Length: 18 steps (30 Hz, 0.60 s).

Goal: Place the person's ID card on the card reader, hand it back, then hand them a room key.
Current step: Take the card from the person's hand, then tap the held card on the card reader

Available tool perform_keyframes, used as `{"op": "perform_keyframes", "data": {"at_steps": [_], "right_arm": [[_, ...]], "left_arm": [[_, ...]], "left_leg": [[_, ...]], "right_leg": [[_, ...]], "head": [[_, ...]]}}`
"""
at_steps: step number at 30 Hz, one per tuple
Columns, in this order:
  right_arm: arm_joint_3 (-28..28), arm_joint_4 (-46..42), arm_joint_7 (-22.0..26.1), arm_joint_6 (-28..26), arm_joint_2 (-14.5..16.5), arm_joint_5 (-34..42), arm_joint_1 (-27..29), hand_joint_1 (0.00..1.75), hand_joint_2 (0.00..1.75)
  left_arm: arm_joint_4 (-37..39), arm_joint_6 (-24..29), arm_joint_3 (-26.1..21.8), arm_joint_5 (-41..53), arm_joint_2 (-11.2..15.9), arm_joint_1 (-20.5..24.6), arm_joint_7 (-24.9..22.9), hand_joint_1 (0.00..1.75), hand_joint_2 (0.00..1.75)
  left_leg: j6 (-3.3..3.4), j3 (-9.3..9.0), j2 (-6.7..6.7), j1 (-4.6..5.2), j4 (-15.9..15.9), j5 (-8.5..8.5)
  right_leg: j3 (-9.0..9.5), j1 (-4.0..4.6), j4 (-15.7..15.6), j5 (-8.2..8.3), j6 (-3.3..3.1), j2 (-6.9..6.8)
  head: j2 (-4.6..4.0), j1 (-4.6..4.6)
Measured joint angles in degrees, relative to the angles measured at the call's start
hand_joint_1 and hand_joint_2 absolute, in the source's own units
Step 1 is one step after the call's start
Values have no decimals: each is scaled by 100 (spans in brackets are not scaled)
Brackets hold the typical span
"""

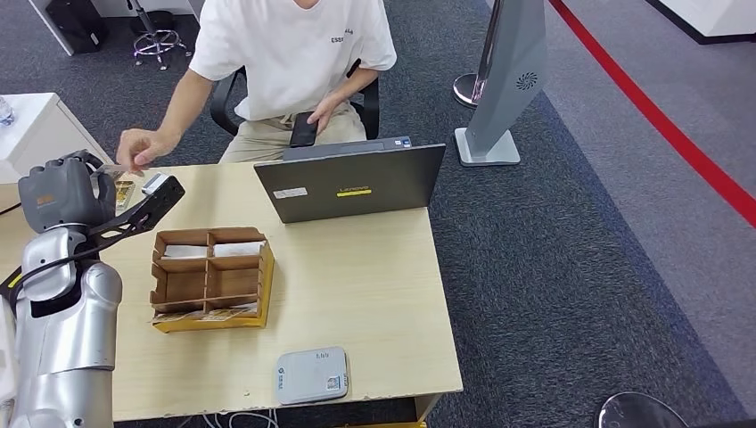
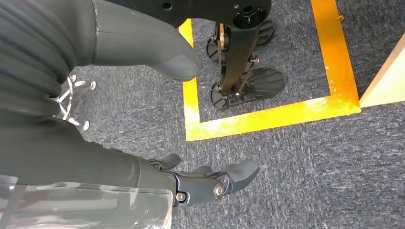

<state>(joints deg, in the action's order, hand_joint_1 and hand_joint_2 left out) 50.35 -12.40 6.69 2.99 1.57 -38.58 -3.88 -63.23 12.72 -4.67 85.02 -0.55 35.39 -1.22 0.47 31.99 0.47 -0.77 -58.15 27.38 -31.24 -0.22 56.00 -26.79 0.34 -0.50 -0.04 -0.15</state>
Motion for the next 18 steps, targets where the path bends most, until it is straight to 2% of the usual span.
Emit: {"op": "perform_keyframes", "data": {"at_steps": [14,18], "right_arm": [[46,-2,0,-11,0,-26,0,0,175],[71,-1,-2,-15,1,-33,-2,0,175]], "left_arm": [[4,7,1,-5,-8,-3,33,175,175],[-41,-33,11,-18,-131,-51,215,175,175]], "left_leg": [[0,1,0,0,0,0],[0,1,-1,1,0,0]], "right_leg": [[-1,0,0,0,0,0],[-1,-1,0,0,0,-1]], "head": [[0,-1],[0,-1]]}}
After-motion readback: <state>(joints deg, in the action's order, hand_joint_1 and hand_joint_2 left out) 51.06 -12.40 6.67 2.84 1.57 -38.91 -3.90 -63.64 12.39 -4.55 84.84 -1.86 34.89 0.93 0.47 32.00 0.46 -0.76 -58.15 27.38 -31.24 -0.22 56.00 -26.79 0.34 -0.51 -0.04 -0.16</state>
